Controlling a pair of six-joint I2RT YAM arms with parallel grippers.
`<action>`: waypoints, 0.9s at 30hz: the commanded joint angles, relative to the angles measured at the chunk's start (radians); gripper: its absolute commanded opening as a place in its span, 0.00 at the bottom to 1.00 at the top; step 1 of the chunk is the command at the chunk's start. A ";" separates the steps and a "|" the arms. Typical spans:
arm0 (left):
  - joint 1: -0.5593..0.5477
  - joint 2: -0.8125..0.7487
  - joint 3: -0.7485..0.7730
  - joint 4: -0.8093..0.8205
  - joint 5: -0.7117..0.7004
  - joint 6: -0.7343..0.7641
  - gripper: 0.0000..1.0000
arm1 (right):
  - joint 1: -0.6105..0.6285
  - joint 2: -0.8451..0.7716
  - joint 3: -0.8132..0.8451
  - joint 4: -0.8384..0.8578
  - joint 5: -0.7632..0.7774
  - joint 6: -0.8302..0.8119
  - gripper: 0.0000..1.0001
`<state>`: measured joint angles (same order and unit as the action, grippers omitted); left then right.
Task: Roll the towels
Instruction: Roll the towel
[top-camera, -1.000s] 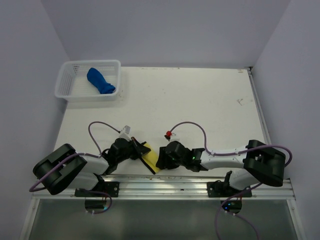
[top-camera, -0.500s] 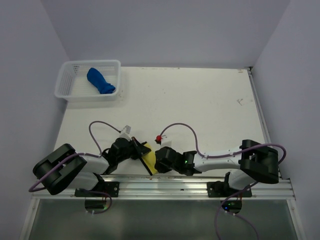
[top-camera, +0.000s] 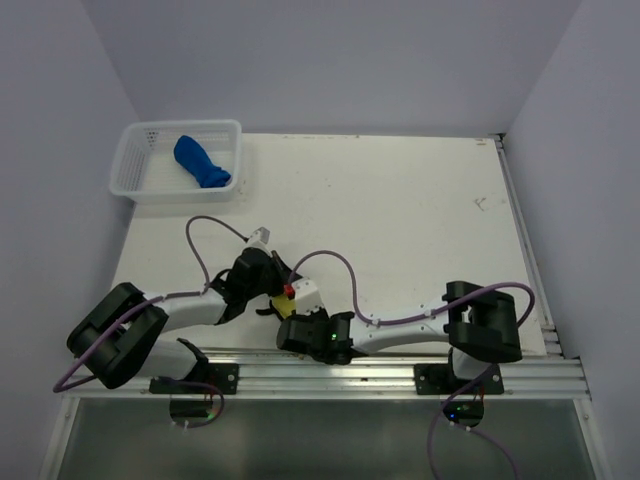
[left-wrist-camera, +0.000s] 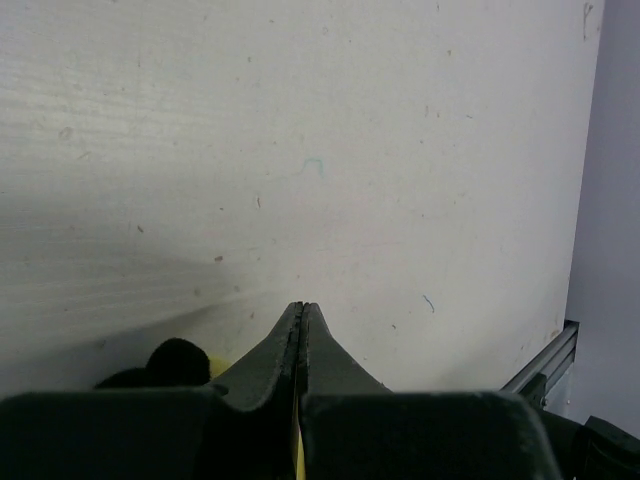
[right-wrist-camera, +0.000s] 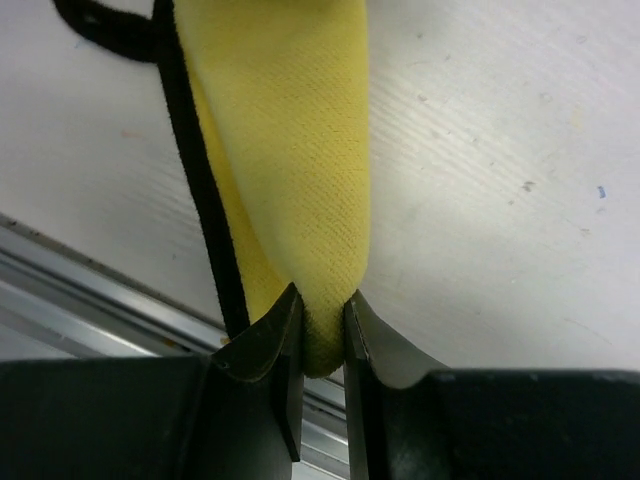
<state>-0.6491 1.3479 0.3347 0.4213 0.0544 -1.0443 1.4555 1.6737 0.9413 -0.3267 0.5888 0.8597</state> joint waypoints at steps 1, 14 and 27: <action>0.009 -0.004 0.058 -0.078 -0.010 0.040 0.00 | 0.000 0.050 0.109 -0.176 0.178 0.050 0.03; 0.009 -0.090 0.053 -0.128 0.004 0.009 0.00 | 0.017 0.302 0.341 -0.472 0.434 0.148 0.00; 0.005 -0.055 -0.020 -0.038 0.051 -0.033 0.00 | 0.040 0.376 0.392 -0.474 0.462 0.127 0.09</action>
<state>-0.6426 1.2797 0.3534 0.3309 0.0761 -1.0554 1.4918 2.0727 1.3399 -0.8421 1.0336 0.9966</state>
